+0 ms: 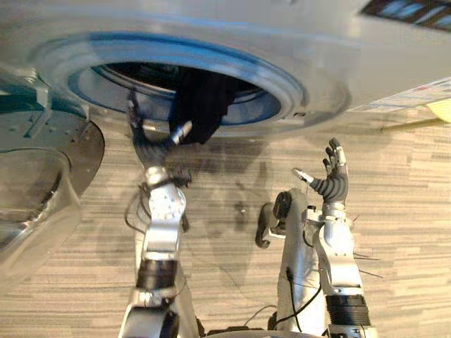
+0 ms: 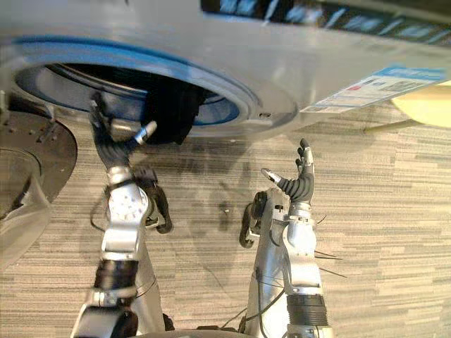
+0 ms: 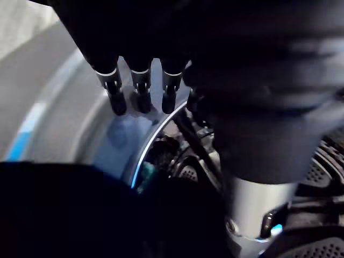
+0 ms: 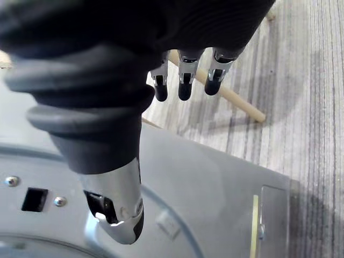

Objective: Pick up the laundry basket with both hands and put the clothes into the washing machine.

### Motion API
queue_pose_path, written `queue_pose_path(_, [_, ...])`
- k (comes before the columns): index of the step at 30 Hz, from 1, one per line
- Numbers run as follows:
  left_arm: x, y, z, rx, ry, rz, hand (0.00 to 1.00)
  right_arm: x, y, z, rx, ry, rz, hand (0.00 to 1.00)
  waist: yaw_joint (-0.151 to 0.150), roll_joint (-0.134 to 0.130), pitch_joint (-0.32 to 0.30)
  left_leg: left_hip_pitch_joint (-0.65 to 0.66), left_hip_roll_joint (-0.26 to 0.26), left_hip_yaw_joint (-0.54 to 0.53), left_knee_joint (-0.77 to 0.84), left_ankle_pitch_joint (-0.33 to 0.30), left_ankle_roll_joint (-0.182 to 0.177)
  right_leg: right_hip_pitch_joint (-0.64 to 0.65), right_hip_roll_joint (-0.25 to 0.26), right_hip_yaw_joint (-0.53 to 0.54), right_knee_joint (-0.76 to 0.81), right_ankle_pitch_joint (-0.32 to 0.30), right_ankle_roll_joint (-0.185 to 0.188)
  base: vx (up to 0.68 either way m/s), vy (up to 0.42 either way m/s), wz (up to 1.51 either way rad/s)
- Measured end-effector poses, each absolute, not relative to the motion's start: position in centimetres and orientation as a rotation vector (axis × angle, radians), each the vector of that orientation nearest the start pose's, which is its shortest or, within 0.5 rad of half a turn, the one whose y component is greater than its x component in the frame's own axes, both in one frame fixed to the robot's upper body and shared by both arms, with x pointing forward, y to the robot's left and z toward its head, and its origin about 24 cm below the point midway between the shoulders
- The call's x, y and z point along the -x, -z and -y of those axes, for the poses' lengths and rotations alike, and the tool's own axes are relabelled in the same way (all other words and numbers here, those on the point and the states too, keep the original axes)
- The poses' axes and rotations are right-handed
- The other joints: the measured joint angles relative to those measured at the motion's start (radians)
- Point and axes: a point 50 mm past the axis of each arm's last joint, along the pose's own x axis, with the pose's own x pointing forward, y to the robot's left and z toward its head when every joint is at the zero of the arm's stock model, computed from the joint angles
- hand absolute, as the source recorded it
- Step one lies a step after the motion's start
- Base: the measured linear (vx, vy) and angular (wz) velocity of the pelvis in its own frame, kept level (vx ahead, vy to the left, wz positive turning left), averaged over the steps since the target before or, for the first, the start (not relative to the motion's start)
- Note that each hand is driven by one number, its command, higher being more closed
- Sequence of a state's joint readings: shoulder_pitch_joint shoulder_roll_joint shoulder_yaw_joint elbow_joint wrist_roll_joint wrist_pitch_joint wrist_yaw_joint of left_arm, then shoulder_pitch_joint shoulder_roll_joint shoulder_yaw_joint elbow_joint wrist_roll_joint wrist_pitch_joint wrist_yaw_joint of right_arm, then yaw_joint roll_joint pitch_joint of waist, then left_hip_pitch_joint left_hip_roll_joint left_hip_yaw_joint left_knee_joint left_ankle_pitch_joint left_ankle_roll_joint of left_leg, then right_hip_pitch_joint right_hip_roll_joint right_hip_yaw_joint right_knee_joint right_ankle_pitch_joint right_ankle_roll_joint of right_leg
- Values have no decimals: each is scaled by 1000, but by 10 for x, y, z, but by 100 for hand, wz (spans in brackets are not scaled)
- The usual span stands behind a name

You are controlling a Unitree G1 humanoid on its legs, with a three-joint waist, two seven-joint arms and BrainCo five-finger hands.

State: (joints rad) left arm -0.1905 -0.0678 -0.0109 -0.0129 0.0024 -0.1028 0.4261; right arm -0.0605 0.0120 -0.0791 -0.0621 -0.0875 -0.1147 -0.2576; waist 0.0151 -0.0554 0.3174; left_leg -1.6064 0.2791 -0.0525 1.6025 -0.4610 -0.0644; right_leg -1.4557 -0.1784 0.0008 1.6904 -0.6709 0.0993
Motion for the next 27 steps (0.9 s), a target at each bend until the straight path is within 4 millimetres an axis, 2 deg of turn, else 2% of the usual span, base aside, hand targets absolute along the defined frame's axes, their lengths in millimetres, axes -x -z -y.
queue_pose_path(5, [-285, -62, -135, 246, -265, 100, 0, -266, -77, 167, 40, 291, 211, 0, 2, 5, -6, 13, -1, -10, -34, 25, -17, 14, 1, -21, -17, 2, -4, 52, -65, 6])
queue_pose_path(13, [-306, -36, -128, 340, -268, -66, 0, -274, -65, 168, 27, 280, 150, 0, 2, 5, -6, 15, 2, -9, -41, 26, -18, 14, 2, -19, -21, 2, -5, 31, -34, 1])
queue_pose_path(17, [-318, -35, -128, 431, -279, -107, 0, -277, -68, 168, 12, 280, 159, 0, 0, 5, -6, 8, 8, -2, -26, 25, -17, 1, 4, -8, -10, 2, -5, 48, -33, -6])
queue_pose_path(20, [-330, -42, -129, 453, -269, -102, 0, -282, -64, 167, -5, 275, 136, 0, -3, 5, -5, -1, 17, -3, -19, 24, -15, -5, 6, -8, -7, 2, -5, 25, -18, -4])
queue_pose_path(25, [-355, -73, -128, 485, -236, -42, 0, -291, -69, 163, -17, 263, 147, 0, -8, 3, -1, -64, 19, -20, 1, 25, -15, -56, 14, -16, 6, 8, -8, 22, -21, -6])
queue_pose_path(26, [-361, -82, -130, 506, -231, -26, 100, -293, -70, 162, -19, 259, 148, 0, -14, -3, 3, -77, 19, -25, 15, 24, -15, -67, 19, -16, 15, 8, -8, 48, -15, -9])
queue_pose_path(27, [-367, -93, -131, 543, -232, -8, 100, -297, -73, 160, -23, 255, 156, 0, -23, -7, 17, -83, 19, -26, 22, 24, -15, -71, 18, -13, 22, 8, -8, 44, -15, -5])
